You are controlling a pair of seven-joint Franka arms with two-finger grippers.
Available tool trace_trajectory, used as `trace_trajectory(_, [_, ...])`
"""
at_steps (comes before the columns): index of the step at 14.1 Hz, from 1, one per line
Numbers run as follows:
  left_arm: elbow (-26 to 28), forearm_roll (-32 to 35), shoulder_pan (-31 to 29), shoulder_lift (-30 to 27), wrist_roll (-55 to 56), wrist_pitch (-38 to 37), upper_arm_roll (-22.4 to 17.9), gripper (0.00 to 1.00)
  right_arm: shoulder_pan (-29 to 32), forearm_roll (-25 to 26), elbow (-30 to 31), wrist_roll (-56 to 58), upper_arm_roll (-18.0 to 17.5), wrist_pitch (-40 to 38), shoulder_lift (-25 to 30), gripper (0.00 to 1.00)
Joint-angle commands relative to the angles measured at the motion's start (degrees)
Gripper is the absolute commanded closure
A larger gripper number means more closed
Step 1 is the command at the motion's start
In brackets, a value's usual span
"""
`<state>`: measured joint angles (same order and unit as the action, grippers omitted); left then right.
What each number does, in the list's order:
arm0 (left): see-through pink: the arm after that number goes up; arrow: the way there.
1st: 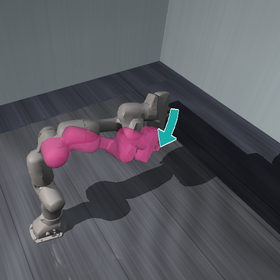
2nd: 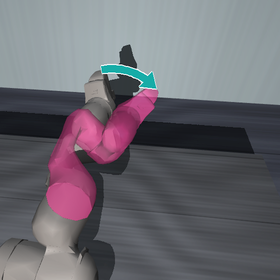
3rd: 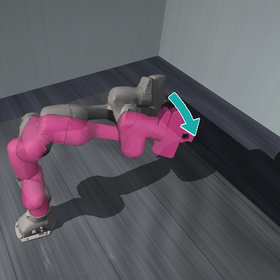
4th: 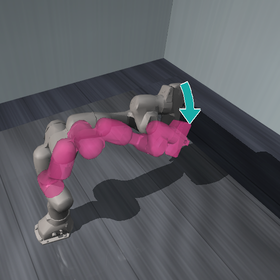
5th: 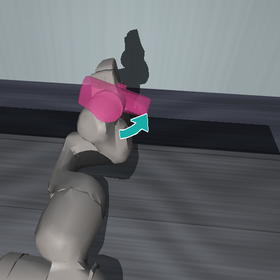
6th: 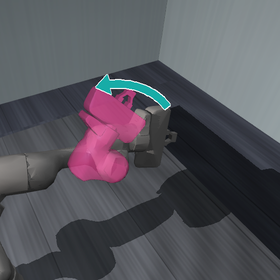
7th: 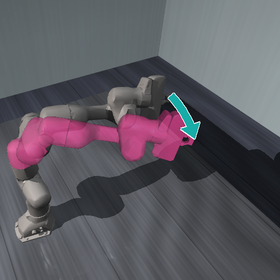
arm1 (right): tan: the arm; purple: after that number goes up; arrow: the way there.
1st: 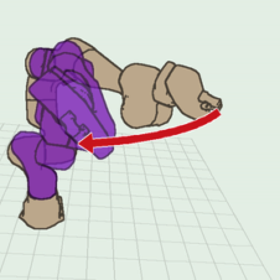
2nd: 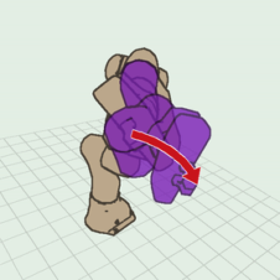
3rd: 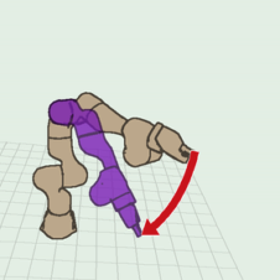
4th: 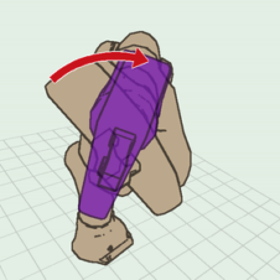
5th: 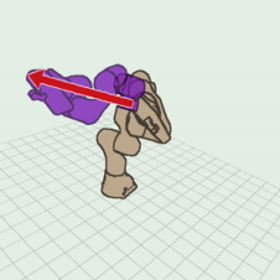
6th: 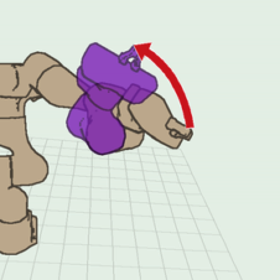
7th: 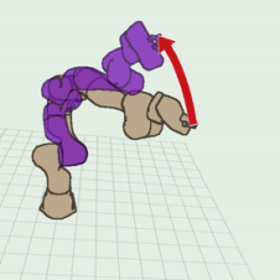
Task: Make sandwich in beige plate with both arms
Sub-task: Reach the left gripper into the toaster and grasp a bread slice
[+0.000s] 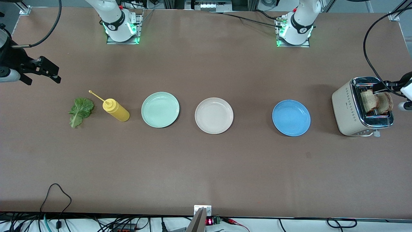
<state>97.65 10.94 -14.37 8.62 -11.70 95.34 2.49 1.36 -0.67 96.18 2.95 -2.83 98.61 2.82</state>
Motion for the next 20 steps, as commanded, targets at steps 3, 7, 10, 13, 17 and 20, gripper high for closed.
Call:
trace_trajectory(3, [8.5, 0.6, -3.9, -0.3, -2.0, 9.1, 0.7, 0.0, 0.6, -0.2, 0.5, -0.6, -0.5, -0.6, 0.7, 0.0])
trace_trajectory(7, [14.5, -0.8, -7.1, -0.4, -5.2, 16.7, 0.9, 0.0, 0.6, -0.3, 0.5, -0.4, -0.6, -0.6, 0.7, 0.0])
trace_trajectory(10, [16.7, -2.9, -7.9, -0.4, -6.1, 18.3, 0.9, 0.18, 0.6, -0.4, 0.8, 0.3, -0.6, -1.0, 0.5, 0.0])
trace_trajectory(13, [17.1, -2.9, -8.0, -0.2, -7.0, 18.4, 0.8, 0.48, 0.6, -2.5, 1.4, 6.2, -0.5, -3.8, 0.6, 0.0])
trace_trajectory(17, [17.0, -2.9, -8.2, -0.1, -7.7, 18.2, 0.7, 0.87, 1.0, -4.6, 1.6, 9.1, 0.1, -5.2, 0.9, 0.0])
trace_trajectory(20, [16.3, -2.9, -8.3, -0.4, -7.8, 17.7, 0.7, 0.98, 1.0, -9.1, 4.6, 13.0, 2.4, -4.7, 3.1, 0.0])
